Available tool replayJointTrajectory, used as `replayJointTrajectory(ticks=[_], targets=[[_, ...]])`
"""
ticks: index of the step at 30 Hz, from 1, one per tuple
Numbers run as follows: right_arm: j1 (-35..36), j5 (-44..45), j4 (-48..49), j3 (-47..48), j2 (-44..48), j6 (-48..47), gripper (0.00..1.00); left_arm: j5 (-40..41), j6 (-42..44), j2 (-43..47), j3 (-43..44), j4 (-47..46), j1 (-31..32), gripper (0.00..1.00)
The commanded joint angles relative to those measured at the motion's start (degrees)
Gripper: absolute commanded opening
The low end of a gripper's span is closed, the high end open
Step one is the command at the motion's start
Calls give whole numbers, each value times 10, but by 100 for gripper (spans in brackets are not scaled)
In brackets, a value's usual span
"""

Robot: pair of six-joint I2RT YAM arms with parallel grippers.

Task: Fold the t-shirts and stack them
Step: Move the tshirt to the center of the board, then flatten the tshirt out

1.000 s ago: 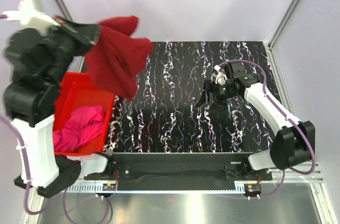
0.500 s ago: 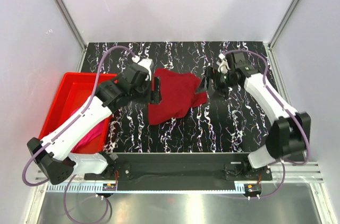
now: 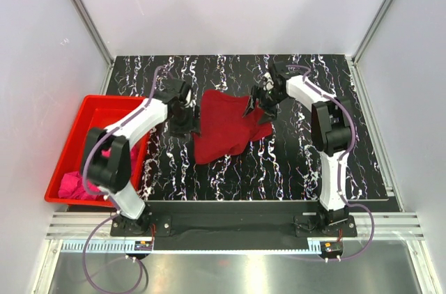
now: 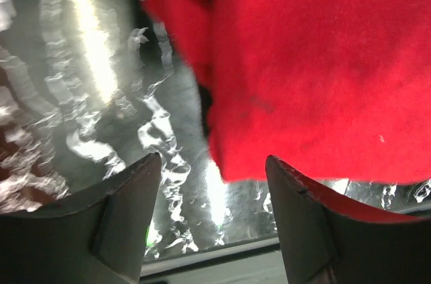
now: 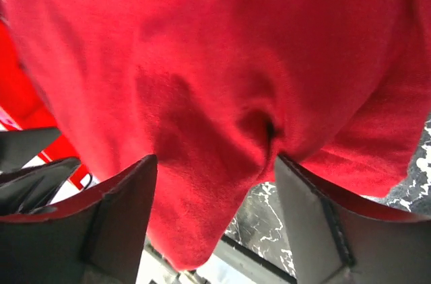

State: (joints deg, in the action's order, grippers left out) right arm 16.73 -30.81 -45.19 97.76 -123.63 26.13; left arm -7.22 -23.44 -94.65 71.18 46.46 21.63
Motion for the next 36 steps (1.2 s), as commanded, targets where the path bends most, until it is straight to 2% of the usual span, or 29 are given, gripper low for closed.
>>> replayJointTrajectory(ticks=[1,2,3,5,6,8,9,10,13,16,18,20,25,27,28,30,33,35,36], targets=[[9,3,-17,8,8,8,75,-97,16,-30,4,-67,3,66],[11,-3,-13,7,4,15,75,-107,15,-36,1,-74,3,64],[14,-13,-9,8,2,22,71,-128,13,-40,1,-80,3,55],[15,-37,11,16,-6,34,54,-136,8,-40,-1,-93,-1,39],[16,-44,23,23,-9,38,47,-119,5,-38,4,-92,-2,25],[16,-49,38,43,-15,52,17,-113,7,-36,9,-95,-9,14],[16,-56,55,49,-18,54,3,-107,9,-43,30,-89,-12,0],[17,-58,55,66,-20,58,0,-93,15,-50,43,-61,-13,0],[21,-28,15,104,-20,38,0,-18,28,-38,89,-19,-14,0],[29,35,-48,110,39,-8,0,58,37,19,134,15,-14,0],[30,97,-85,94,122,-40,0,97,34,77,156,33,-14,0],[30,120,-100,53,223,-56,0,99,33,117,192,51,-12,0],[51,138,-133,-34,468,-70,0,141,24,284,233,51,24,0],[58,105,-121,-102,524,-57,0,138,14,339,236,34,25,0],[58,93,-113,-127,569,-42,0,136,12,350,231,24,25,0],[58,57,-111,-160,599,-32,0,123,23,361,230,14,25,0],[59,15,-93,-198,646,-18,0,119,55,335,225,12,25,0],[59,17,-84,-234,658,1,0,119,80,288,213,-17,25,0],[58,48,-104,-236,648,5,0,126,99,261,232,-9,25,0]])
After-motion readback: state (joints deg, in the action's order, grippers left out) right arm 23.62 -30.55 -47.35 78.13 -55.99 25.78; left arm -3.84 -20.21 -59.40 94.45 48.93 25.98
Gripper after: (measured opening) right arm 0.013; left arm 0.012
